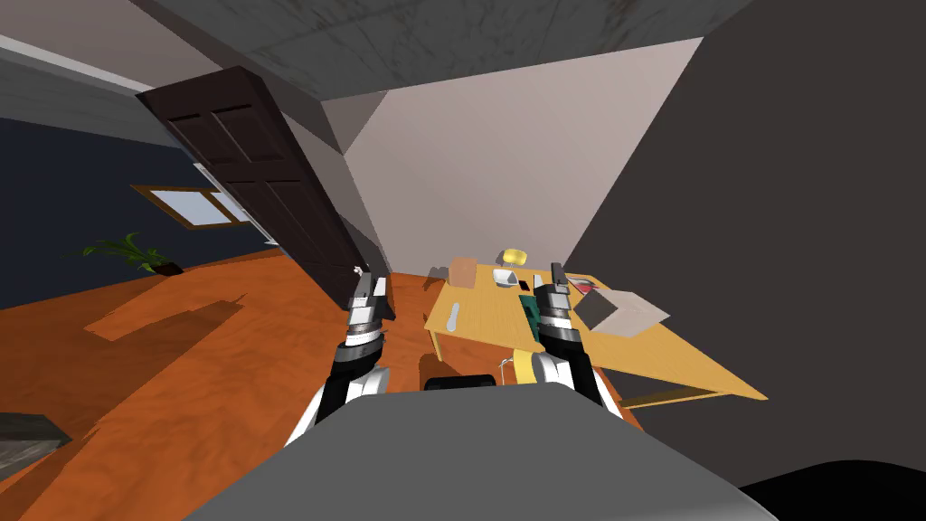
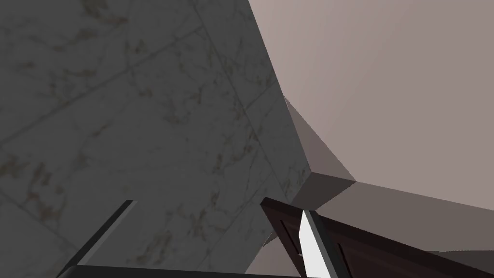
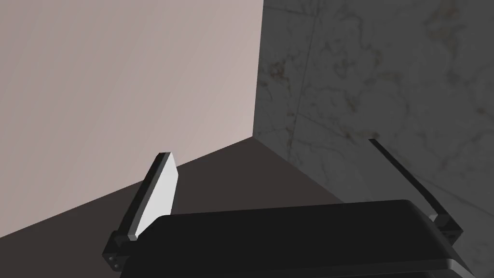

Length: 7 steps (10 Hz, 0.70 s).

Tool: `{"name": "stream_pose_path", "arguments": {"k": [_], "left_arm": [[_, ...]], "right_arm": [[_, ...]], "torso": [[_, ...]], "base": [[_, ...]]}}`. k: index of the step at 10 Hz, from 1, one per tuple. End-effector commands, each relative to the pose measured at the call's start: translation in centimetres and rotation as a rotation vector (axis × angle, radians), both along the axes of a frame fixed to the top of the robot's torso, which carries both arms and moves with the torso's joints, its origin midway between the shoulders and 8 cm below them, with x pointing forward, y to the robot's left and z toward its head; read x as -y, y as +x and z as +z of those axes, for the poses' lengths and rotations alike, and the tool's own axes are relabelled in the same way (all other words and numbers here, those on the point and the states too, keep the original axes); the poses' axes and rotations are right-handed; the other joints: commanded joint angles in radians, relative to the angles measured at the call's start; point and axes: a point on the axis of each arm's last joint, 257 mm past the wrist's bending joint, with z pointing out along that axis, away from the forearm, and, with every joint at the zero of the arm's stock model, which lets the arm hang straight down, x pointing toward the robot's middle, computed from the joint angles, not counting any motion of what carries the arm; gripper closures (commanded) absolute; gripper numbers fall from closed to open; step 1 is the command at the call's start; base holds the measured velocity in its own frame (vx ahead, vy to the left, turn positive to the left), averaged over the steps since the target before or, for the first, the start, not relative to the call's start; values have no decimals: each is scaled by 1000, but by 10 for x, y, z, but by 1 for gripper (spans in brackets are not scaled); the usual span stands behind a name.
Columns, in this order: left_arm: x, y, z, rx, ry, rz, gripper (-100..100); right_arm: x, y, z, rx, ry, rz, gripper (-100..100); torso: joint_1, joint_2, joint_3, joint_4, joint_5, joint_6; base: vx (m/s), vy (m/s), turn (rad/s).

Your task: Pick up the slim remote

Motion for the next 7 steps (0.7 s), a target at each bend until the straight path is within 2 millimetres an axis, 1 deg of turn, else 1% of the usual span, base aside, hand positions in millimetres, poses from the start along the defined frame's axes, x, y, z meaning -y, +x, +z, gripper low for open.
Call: {"name": "stream_pose_path", "arguments": {"k": [1, 3, 4, 5, 6, 7], "left_arm": [[6, 5, -13, -38, 14, -36, -100], [12, 12, -33, -93, 21, -81, -100], [15, 15, -46, -130, 23, -106, -100], [18, 18, -62, -172, 24, -134, -100], [22, 20, -81, -220, 25, -161, -100], [25, 22, -101, -273, 28, -187, -100]], "right_arm": [[0, 0, 0, 0, 0, 0, 0], [0, 0, 0, 0, 0, 0, 0], [0, 0, 0, 0, 0, 0, 0], [0, 0, 0, 0, 0, 0, 0], [0, 0, 0, 0, 0, 0, 0], [0, 0, 0, 0, 0, 0, 0]], "torso": [[0, 0, 0, 0, 0, 0], [-1, 3, 2, 1, 0, 0], [-2, 5, 3, 1, 0, 0], [-2, 6, 4, 1, -1, 0], [-2, 7, 4, 2, -1, 0], [0, 4, 2, 1, 0, 0]], "base": [[-24, -13, -97], [-74, -22, -128], [-100, -43, -122], [-110, -42, -157], [-30, 6, -12], [2, 28, -152]]}}
